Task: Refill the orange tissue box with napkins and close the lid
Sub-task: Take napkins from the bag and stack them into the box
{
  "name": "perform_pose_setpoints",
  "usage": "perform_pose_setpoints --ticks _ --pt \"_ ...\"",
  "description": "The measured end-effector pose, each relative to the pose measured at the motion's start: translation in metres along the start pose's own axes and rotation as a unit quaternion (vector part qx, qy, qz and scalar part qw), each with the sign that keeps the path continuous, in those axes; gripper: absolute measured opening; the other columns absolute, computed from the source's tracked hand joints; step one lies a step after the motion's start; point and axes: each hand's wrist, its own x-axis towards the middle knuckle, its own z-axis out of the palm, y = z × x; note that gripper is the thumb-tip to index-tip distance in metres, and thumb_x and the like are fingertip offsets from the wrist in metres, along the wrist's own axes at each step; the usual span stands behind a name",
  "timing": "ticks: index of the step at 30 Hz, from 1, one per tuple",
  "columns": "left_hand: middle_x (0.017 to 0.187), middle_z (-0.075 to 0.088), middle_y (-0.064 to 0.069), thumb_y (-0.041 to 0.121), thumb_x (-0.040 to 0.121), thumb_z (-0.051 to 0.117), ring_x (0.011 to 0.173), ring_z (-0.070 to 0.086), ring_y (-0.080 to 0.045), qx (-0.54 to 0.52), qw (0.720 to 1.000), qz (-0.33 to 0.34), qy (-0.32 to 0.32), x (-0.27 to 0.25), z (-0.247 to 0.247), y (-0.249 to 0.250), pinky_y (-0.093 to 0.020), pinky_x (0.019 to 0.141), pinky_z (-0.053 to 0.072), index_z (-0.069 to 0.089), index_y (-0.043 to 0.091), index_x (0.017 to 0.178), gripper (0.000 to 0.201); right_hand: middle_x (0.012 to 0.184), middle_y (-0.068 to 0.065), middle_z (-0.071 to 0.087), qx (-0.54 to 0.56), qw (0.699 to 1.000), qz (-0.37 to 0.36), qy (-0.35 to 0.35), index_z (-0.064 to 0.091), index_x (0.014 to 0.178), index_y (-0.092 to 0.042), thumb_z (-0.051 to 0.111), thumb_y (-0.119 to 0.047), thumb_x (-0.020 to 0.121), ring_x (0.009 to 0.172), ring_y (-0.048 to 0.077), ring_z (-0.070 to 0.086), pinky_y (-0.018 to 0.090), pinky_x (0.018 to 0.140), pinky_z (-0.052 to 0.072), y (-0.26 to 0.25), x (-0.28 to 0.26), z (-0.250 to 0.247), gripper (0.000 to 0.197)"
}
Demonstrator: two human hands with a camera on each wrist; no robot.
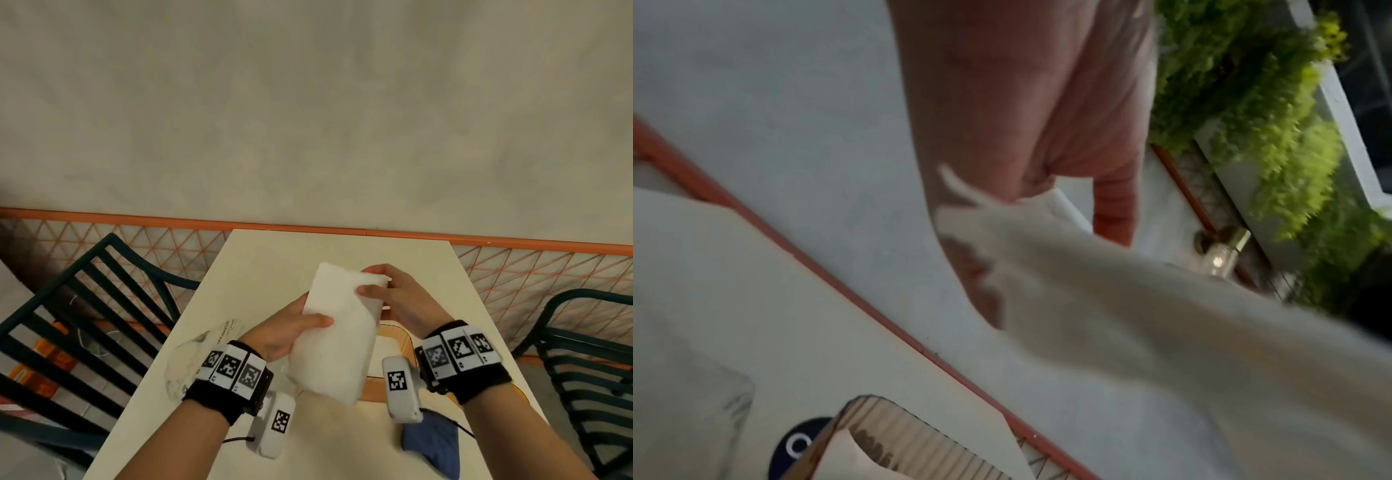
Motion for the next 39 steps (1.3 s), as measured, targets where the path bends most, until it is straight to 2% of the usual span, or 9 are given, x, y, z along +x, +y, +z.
perform_pose_setpoints --ticks 4,7,10,14,20,26,30,35,39 --pt "0.127 0.061 -0.007 0.022 0.072 0.07 0.116 0.059 -0.027 0.032 0.998 -0.031 -0.032 0.004 -0.001 0.0 -0.043 0.099 0.048 0.05 0.022 0.129 0.06 0.111 0.012 0.067 -0.125 0.987 0.055 -0.083 0.059 0.115 -0.009 0.068 -0.012 0.082 0.098 0.028 0.067 0.04 0.077 0.059 -0.006 -0.007 -0.019 0.035" --pt "0.12 0.065 -0.004 0.04 0.066 0.077 0.106 0.062 -0.021 -0.117 0.993 -0.004 0.006 0.005 -0.01 -0.013 -0.036 0.087 0.051 0.056 0.02 0.123 0.064 0.117 0.015 0.065 -0.021 0.998 0.052 -0.029 0.056 0.118 -0.006 0.065 -0.01 0.084 0.102 0.032 0.065 0.045 0.08 0.058 0.003 -0.01 -0.03 0.035" --pt "0.116 0.069 -0.006 0.039 0.081 0.063 0.105 0.064 -0.021 -0.23 0.972 -0.023 0.049 0.0 -0.005 -0.026 -0.036 0.085 0.051 0.059 0.016 0.121 0.047 0.119 0.013 0.062 0.093 0.994 0.06 0.005 0.05 0.123 -0.006 0.061 -0.004 0.086 0.103 0.03 0.063 0.041 0.072 0.06 0.019 -0.017 -0.026 0.039" --pt "0.102 0.073 -0.006 0.023 0.084 0.058 0.092 0.07 -0.02 -0.175 0.982 -0.035 0.063 0.004 0.004 -0.027 -0.033 0.068 0.058 0.06 0.015 0.116 0.033 0.117 0.008 0.064 0.095 0.991 0.087 -0.023 0.055 0.12 -0.014 0.068 -0.009 0.081 0.11 0.03 0.06 0.049 0.081 0.057 0.041 -0.029 -0.017 0.042" --pt "0.114 0.067 -0.008 0.021 0.092 0.056 0.099 0.065 -0.021 -0.095 0.99 -0.083 0.057 0.014 0.008 -0.019 -0.032 0.074 0.056 0.058 0.012 0.122 0.031 0.114 0.011 0.066 0.076 0.99 0.112 -0.023 0.058 0.117 -0.012 0.066 -0.014 0.085 0.105 0.031 0.063 0.044 0.071 0.059 0.042 -0.033 -0.013 0.033" --pt "0.119 0.059 -0.01 0.008 0.094 0.052 0.103 0.057 -0.025 -0.05 0.989 -0.069 0.119 0.04 0.009 -0.012 -0.037 0.085 0.05 0.048 0.009 0.128 0.034 0.099 0.006 0.062 0.081 0.984 0.093 0.13 0.054 0.114 -0.006 0.056 -0.009 0.091 0.087 0.023 0.058 0.037 0.067 0.053 0.04 -0.011 -0.034 0.023" --pt "0.12 0.057 -0.015 0.01 0.089 0.057 0.106 0.057 -0.029 0.266 0.929 -0.084 0.245 0.062 0.015 -0.04 -0.034 0.088 0.047 0.037 0.004 0.133 0.049 0.102 0.014 0.059 -0.171 0.961 0.133 0.171 0.057 0.097 -0.003 0.061 -0.012 0.087 0.094 0.031 0.057 0.038 0.085 0.047 0.068 0.011 -0.03 0.013" --pt "0.119 0.06 -0.015 0.009 0.092 0.048 0.107 0.06 -0.028 0.477 0.84 -0.12 0.23 0.076 0.014 -0.082 -0.035 0.088 0.049 0.01 0.022 0.149 0.069 0.125 0.016 0.057 -0.343 0.909 0.193 0.134 0.05 0.121 0.0 0.056 -0.014 0.089 0.116 0.029 0.054 0.029 0.089 0.043 0.104 0.017 -0.018 0.035" --pt "0.135 0.044 -0.01 0.011 0.091 0.054 0.121 0.045 -0.026 0.583 0.783 -0.07 0.207 0.076 0.012 -0.088 -0.036 0.093 0.047 0.014 0.023 0.148 0.071 0.13 0.016 0.054 -0.383 0.897 0.188 0.114 0.039 0.13 -0.003 0.053 -0.011 0.09 0.117 0.029 0.053 0.03 0.094 0.045 0.109 0.017 -0.02 0.044"
